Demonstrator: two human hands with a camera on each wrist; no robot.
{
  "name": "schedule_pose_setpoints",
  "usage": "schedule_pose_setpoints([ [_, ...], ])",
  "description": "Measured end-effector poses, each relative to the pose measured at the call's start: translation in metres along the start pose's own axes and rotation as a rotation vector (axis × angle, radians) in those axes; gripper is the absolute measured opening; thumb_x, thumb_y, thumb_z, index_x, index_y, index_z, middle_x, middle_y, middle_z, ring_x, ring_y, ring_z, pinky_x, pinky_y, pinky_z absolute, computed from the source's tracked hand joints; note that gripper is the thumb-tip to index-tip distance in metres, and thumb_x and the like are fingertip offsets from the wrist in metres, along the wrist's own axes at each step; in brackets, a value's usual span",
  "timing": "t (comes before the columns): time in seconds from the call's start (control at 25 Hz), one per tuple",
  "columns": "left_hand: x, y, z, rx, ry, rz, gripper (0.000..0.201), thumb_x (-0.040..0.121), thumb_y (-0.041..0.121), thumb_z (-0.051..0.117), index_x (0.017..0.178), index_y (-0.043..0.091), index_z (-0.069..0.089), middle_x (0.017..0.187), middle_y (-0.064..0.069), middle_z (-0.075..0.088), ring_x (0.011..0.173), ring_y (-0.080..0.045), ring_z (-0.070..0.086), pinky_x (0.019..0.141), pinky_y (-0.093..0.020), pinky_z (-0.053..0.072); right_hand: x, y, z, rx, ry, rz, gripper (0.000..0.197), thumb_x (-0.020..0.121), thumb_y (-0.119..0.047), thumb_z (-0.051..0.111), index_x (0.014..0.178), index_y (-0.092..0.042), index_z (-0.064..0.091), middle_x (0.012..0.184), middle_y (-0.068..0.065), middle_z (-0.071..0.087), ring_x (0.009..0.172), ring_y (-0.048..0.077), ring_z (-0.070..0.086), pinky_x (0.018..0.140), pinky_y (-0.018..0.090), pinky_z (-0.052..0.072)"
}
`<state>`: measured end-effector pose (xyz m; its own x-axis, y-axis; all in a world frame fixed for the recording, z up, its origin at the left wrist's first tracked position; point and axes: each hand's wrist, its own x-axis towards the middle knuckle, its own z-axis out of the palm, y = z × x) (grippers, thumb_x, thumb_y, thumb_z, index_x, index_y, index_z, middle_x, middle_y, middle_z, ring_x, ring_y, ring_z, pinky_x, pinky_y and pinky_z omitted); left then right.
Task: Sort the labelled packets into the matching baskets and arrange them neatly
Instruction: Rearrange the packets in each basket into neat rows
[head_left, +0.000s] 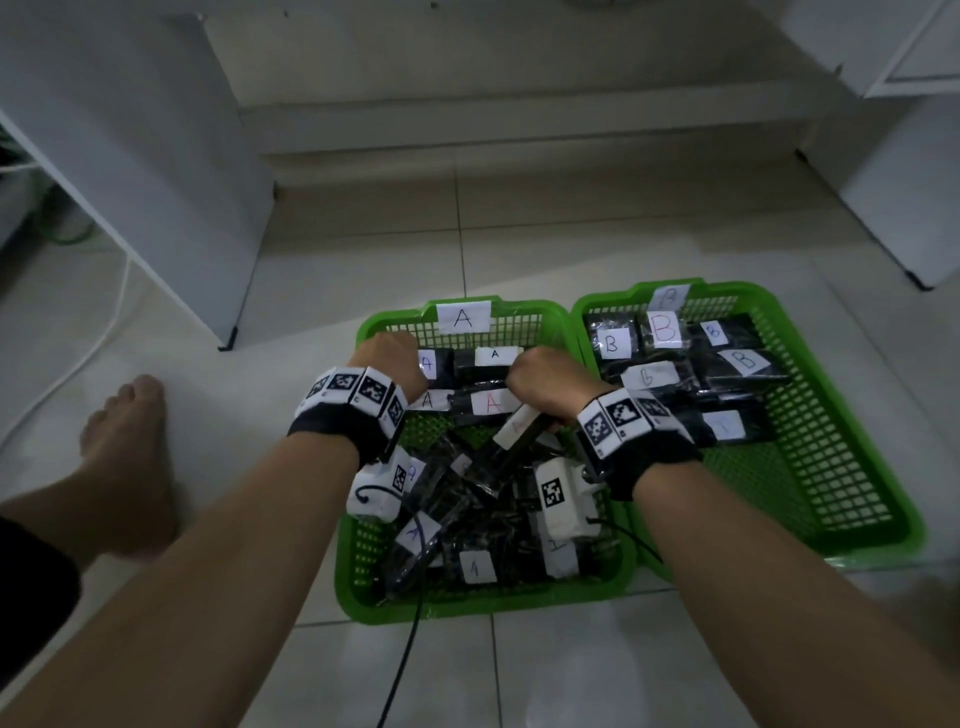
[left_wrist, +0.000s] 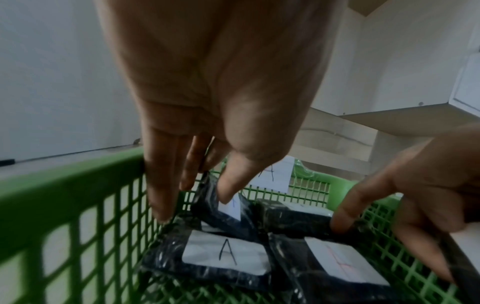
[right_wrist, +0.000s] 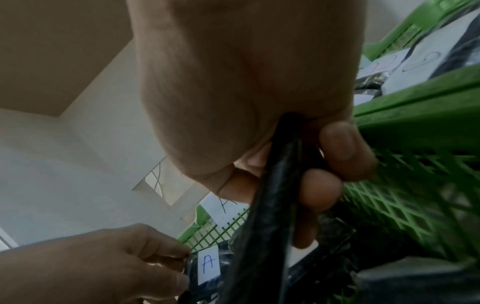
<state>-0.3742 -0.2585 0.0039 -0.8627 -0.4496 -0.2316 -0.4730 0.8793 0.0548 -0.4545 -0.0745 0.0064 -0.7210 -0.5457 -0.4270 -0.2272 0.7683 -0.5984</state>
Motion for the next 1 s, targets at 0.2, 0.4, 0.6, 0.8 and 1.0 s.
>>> schedule_pose_setpoints([
  [0.2,0.003,-0.001,0.013,-0.062,-0.028,0.002,0.029,0.090,0.009,0.053,0.118,-0.001,0.054,0.122,-0.021,0.058,0.104,-0.033,0.063,0.077,-0.033,0.051,0.000,-0.001,-0.003,-0.075,-0.032,0.005,0.035,0.095,-0.016,0.046,0.121,-0.004,0.066,0.121,0.007,0.063,0.111,0.026,0.061,0.087,0.032,0.048],
  [0.4,0.007,0.006,0.024,-0.134,0.027,0.056,0.029,0.088,0.005,0.055,0.116,0.006,0.065,0.123,-0.015,0.055,0.099,-0.026,0.062,0.082,-0.027,0.052,0.005,0.000,-0.008,-0.028,0.015,0.009,0.017,0.084,-0.009,0.054,0.067,-0.008,0.056,0.067,0.008,0.052,0.061,0.021,0.048,0.059,0.030,0.039],
  [0.6,0.013,0.017,0.035,-0.170,-0.007,0.104,0.024,0.089,0.014,0.055,0.110,0.009,0.066,0.110,-0.010,0.061,0.096,-0.026,0.061,0.086,-0.039,0.056,-0.003,0.005,-0.018,-0.144,0.009,0.028,0.022,0.087,-0.010,0.056,0.065,-0.006,0.054,0.055,0.004,0.048,0.048,0.024,0.054,0.048,0.028,0.041],
  [0.8,0.005,0.020,0.027,-0.207,-0.007,0.104,0.021,0.086,0.008,0.059,0.106,0.006,0.066,0.108,-0.011,0.060,0.096,-0.026,0.060,0.082,-0.033,0.054,-0.005,0.011,-0.017,-0.081,0.030,-0.021,0.024,0.089,-0.013,0.059,0.071,0.003,0.061,0.081,0.019,0.070,0.063,0.034,0.072,0.059,0.042,0.060],
  [1.0,-0.019,0.035,0.020,-0.198,-0.048,0.075,0.041,0.076,0.032,0.080,0.103,0.008,0.060,0.100,-0.003,0.062,0.091,-0.021,0.062,0.078,-0.030,0.056,-0.039,0.016,-0.018,-0.034,0.157,-0.077,0.025,0.093,-0.010,0.056,0.094,0.004,0.076,0.097,0.012,0.077,0.077,0.024,0.073,0.062,0.023,0.060],
])
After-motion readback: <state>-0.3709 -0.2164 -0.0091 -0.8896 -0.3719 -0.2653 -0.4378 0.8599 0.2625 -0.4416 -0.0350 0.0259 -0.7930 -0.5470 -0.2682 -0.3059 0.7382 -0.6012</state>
